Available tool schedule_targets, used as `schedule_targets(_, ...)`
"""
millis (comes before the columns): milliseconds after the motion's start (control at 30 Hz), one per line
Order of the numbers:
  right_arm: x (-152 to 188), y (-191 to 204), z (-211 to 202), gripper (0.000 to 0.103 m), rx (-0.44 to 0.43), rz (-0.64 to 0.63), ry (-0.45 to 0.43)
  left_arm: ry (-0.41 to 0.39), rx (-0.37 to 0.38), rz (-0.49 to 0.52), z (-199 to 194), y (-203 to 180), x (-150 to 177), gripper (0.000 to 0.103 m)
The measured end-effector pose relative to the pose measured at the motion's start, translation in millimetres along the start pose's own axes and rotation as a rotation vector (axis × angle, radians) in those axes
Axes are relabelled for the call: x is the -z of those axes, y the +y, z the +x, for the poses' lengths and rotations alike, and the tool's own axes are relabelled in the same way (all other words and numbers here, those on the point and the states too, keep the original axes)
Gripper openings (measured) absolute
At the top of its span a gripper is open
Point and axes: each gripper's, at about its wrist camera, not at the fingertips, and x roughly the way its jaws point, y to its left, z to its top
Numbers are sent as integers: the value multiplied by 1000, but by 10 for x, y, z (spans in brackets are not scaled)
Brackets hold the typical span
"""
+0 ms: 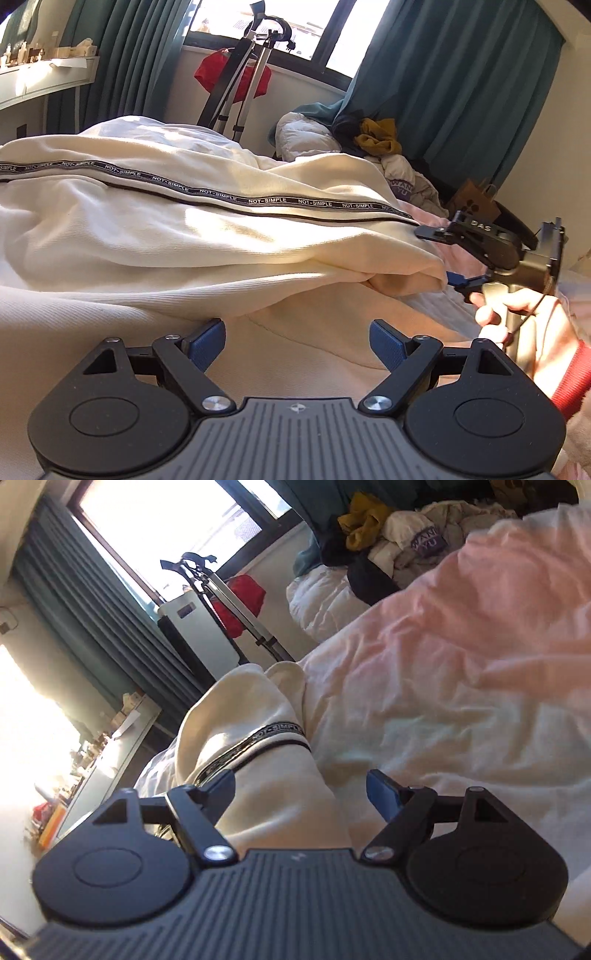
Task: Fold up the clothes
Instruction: 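Grasp the sweatpants leg with the right gripper and fold it toward the left gripper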
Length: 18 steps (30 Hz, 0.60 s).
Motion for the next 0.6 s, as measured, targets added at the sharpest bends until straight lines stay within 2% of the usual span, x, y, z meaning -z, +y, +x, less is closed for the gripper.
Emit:
schedule_targets(133, 22, -24, 325, 81, -29, 50, 25, 11, 50, -35, 54, 94, -46, 87)
schedule_targets(200, 32, 121, 371, 78, -56, 2, 31, 8, 78, -77, 24, 155, -94, 87)
schedule_targets(233, 29, 251, 383, 73, -40, -60, 30, -2, 87, -95, -8, 190, -118, 87)
schedule_targets(333, -20, 612, 373, 46, 10, -212, 12, -67, 81, -123, -158, 263, -182, 87)
schedule_targets(367, -47, 725, 345, 31, 6, -244, -4, -91, 73, -129, -207, 294, -207, 87)
schedule_targets(433, -89, 1007, 264, 23, -30, -307, -42, -127, 50, -149, -293, 345, -254, 87)
schedule_targets(500, -81, 1321, 231, 22, -83, -374, -52, -161, 34, -162, -381, 383, -298, 86)
schedule_targets(600, 91, 1776, 295, 21, -168, -475, -1, -219, 24, -165, -517, 428, -353, 86)
